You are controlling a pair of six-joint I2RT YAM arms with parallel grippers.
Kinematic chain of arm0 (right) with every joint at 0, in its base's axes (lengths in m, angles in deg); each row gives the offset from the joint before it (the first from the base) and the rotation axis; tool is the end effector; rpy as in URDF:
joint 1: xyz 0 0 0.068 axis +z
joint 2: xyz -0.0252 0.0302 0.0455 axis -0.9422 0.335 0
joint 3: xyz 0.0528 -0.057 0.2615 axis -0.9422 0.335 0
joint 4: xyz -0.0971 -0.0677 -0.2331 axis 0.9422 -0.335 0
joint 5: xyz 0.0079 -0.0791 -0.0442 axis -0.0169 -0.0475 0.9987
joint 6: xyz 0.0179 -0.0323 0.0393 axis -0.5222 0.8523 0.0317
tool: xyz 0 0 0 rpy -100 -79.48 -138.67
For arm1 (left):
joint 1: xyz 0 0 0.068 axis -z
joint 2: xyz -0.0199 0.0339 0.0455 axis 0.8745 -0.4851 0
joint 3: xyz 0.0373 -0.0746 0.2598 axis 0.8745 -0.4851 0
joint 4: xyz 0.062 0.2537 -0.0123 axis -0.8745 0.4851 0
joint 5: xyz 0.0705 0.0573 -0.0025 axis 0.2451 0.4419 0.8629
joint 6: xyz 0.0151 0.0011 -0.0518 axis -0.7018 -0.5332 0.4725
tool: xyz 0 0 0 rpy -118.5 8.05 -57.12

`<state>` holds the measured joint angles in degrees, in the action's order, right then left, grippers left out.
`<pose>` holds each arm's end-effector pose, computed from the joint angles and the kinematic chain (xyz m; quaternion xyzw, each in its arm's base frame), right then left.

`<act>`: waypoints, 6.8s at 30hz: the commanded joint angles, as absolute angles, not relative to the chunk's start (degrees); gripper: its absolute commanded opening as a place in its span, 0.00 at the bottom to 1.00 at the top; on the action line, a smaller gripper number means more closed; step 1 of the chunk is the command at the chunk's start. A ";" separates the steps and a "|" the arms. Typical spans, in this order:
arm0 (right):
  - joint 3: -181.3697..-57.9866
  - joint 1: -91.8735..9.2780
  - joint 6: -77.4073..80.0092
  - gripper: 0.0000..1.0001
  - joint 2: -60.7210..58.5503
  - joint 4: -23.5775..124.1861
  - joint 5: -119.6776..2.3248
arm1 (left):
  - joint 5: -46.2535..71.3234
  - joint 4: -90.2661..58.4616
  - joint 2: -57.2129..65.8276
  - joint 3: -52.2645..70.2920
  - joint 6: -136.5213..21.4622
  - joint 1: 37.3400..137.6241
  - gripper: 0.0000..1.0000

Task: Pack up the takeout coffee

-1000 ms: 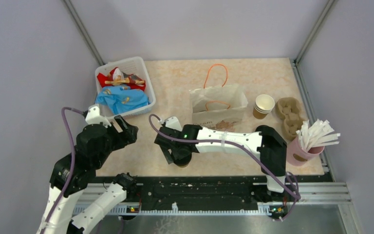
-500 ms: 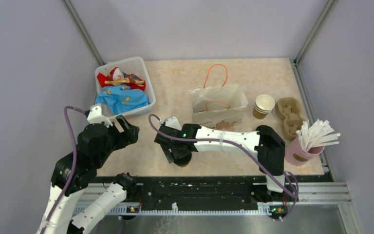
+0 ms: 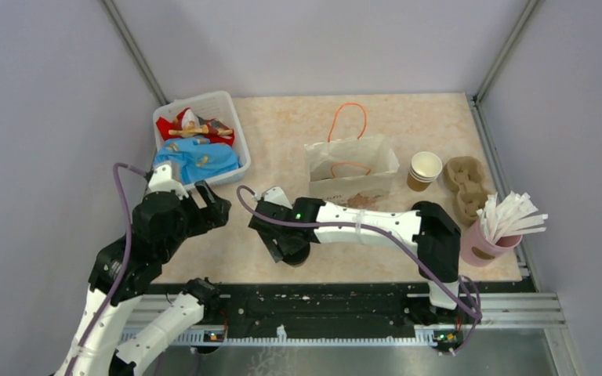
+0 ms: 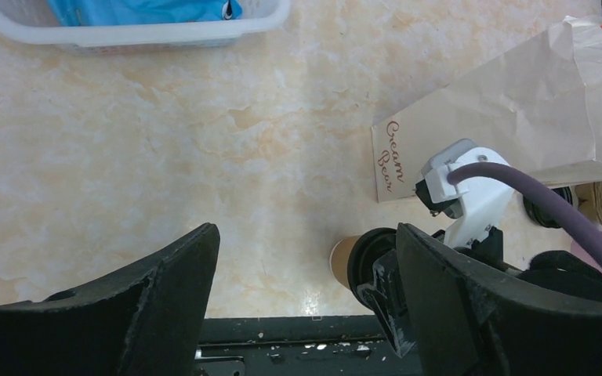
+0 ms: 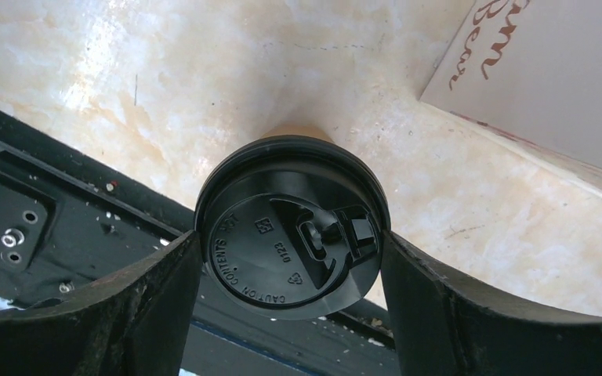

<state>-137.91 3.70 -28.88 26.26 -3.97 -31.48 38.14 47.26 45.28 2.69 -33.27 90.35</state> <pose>0.1192 0.3752 0.2597 -0.2800 0.9288 0.0506 0.2373 0.0696 -0.0270 0.3882 -0.1239 0.8490 -0.1580 0.4888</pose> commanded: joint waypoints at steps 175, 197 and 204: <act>-139.98 -7.13 26.35 0.54 -6.59 -4.53 -35.88 | 37.10 1.91 8.61 11.35 -52.41 101.72 0.00; -133.21 -7.11 23.68 0.53 -2.82 2.45 -32.55 | 36.91 5.53 8.96 12.15 -51.68 101.68 0.00; -130.89 -7.18 25.35 0.53 -3.94 -0.47 -30.52 | 35.95 2.80 10.70 9.88 -52.30 101.72 0.00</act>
